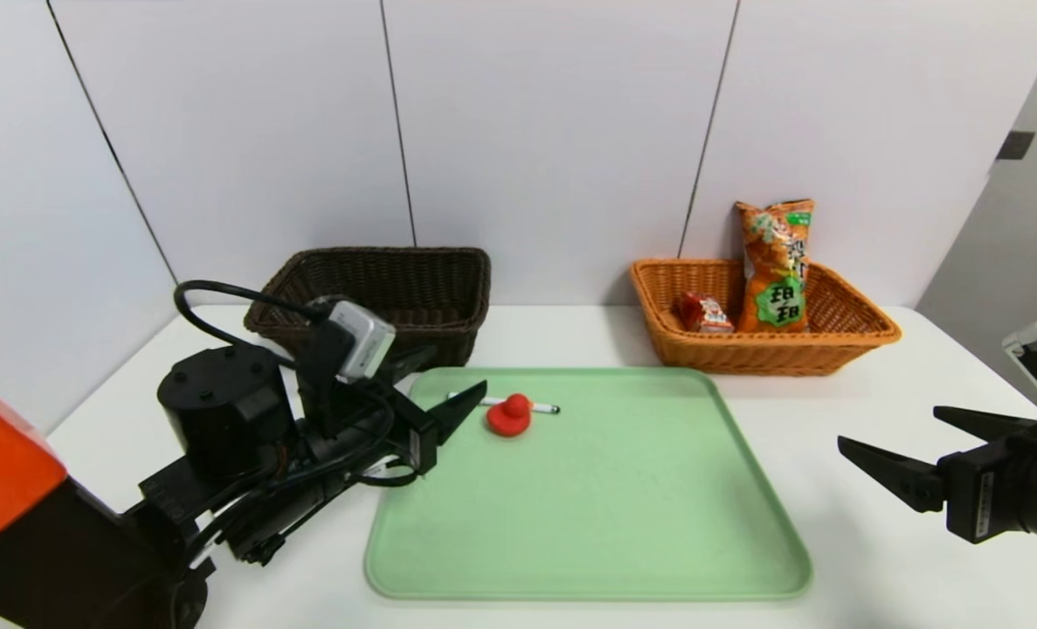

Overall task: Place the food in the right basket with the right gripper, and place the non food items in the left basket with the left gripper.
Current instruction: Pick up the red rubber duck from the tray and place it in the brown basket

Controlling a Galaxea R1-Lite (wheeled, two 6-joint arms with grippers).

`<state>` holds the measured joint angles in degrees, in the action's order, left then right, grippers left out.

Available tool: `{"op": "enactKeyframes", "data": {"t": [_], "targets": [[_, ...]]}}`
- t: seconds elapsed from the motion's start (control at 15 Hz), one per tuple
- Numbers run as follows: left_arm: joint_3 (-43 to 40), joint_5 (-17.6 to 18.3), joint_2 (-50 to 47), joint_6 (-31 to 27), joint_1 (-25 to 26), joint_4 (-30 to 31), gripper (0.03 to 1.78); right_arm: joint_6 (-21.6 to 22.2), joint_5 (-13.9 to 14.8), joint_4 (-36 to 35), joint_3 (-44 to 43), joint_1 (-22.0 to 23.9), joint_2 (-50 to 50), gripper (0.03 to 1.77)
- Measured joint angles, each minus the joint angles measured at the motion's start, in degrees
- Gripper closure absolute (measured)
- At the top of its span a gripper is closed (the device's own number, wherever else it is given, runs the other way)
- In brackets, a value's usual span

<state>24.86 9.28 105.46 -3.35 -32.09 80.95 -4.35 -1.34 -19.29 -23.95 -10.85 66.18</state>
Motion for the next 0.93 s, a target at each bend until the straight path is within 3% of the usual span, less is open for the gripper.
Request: {"op": "enactKeyframes", "data": {"t": [0.2, 0.47, 0.93], "targets": [[2.32, -0.27, 3.68, 0.41, -2.67, 0.37, 0.46, 0.02, 0.07, -0.02, 0.26, -0.04, 0.11, 0.09], [3.17, -0.38, 12.13, 0.35, -5.06, 5.39, 0.32, 0.0, 0.05, -0.02, 0.39, -0.04, 0.16, 0.09], [4.58, -0.77, 22.38, 1.12, -3.5, 6.86, 0.19, -0.33, -0.09, 0.0, 0.5, -0.04, 0.46, 0.09]]}}
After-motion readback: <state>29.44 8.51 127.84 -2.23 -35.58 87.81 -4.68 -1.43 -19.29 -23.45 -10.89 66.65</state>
